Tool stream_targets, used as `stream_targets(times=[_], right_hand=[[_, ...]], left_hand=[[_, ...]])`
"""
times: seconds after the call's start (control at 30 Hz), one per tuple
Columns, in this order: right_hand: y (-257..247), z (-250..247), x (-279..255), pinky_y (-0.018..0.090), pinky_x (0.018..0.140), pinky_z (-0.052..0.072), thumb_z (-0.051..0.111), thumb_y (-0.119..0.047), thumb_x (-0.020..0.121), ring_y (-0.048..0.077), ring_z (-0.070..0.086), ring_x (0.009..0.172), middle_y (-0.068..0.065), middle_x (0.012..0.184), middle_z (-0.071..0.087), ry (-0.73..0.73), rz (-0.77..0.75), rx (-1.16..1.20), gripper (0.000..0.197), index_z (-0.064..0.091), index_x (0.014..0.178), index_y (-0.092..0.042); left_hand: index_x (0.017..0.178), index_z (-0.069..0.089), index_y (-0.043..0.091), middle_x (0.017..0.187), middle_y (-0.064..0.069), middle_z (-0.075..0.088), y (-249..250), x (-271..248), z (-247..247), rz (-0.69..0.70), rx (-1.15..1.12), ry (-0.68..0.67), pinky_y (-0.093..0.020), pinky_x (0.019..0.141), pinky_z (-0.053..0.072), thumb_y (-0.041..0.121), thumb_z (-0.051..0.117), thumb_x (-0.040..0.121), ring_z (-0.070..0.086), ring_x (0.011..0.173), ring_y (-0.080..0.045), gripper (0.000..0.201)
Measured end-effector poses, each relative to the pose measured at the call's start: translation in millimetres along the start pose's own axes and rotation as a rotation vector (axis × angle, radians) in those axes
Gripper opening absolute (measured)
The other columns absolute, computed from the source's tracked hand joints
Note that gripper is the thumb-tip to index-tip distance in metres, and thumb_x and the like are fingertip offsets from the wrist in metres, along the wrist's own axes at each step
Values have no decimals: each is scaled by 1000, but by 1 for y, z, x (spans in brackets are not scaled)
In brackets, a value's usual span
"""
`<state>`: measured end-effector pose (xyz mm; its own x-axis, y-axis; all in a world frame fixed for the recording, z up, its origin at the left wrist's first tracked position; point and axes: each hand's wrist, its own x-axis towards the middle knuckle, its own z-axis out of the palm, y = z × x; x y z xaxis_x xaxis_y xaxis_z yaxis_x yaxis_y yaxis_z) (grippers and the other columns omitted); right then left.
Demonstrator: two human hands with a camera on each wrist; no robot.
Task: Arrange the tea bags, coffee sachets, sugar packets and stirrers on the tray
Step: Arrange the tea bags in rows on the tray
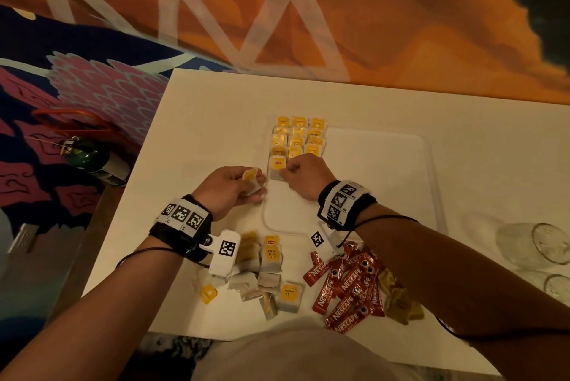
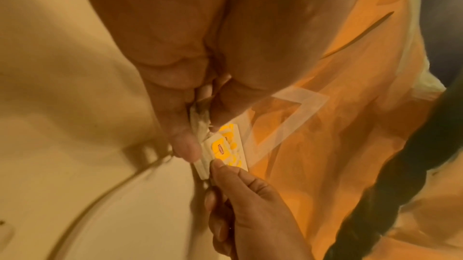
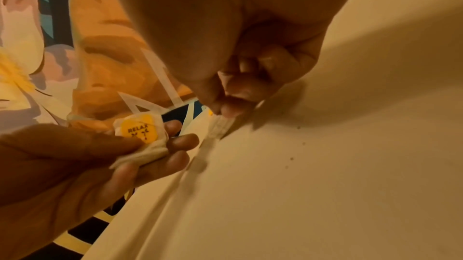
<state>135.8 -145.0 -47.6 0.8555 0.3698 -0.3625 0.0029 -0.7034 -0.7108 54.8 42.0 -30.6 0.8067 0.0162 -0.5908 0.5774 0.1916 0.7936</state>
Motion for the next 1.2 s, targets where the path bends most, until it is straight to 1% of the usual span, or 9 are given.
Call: stream_targets(times=[0.13,0.33,0.43,0.53,0.6,0.7,0.83,1.07,1.2], right_hand=[[-5,1,4,37,69,56,65,-31,94,27,67,71,7,64,66,5,22,-56,40,62,57,-16],[-8,2,6,33,66,56,67,-39,93,20,68,68,1,64,71,11,34,-115,39,71,64,-13],[-8,0,4,39,75,58,67,-46,91,24,70,80,4,80,74,44,42,-156,36,73,76,-14],[-10,-4,-5,36,84,53,63,-53,92,21,65,100,-2,109,71,105,22,-197,35,70,102,-21],[-12,-6,-12,35,86,52,62,-53,92,18,64,103,-3,113,70,107,-17,-171,32,70,102,-23],[-15,-8,-23,29,82,50,64,-48,93,10,65,96,-8,102,73,15,-110,-55,27,77,92,-24],[-12,-10,-32,7,60,36,66,-36,95,-9,56,66,-17,69,62,-48,-184,30,22,77,79,-26],[1,-5,-33,26,72,48,69,-33,92,14,64,82,-1,84,72,-13,-157,108,20,77,81,-19],[6,-11,-29,29,72,49,68,-32,92,16,64,82,-1,82,72,31,-134,104,19,74,79,-21]], left_hand=[[114,63,3,116,-15,66,-3,-3,-5,3,-27,-45,-32,79,62,0,41,104,71,95,-25,25],[127,60,-3,117,-16,70,-4,-4,-3,20,-3,-64,-34,79,62,9,42,105,73,96,-24,30],[125,62,-2,120,-18,70,-4,-6,0,25,29,-64,-37,84,60,12,44,105,70,106,-31,31],[123,63,-1,118,-19,70,-2,-8,4,31,46,-46,-32,74,60,18,46,105,70,104,-34,31],[121,64,2,116,-20,71,0,-9,7,41,58,-45,-32,71,58,22,47,105,71,102,-37,31],[120,65,6,112,-17,73,2,-11,9,59,97,-77,-28,66,56,29,47,105,72,99,-38,33],[123,65,10,114,-14,73,4,-9,15,90,133,-128,-25,63,54,31,46,104,72,98,-36,34],[122,64,7,112,-11,74,4,-2,29,116,167,-144,-25,59,57,26,47,105,76,85,-27,30],[105,64,8,99,-17,73,9,4,32,153,262,-106,-24,52,54,26,51,103,75,79,-27,22]])
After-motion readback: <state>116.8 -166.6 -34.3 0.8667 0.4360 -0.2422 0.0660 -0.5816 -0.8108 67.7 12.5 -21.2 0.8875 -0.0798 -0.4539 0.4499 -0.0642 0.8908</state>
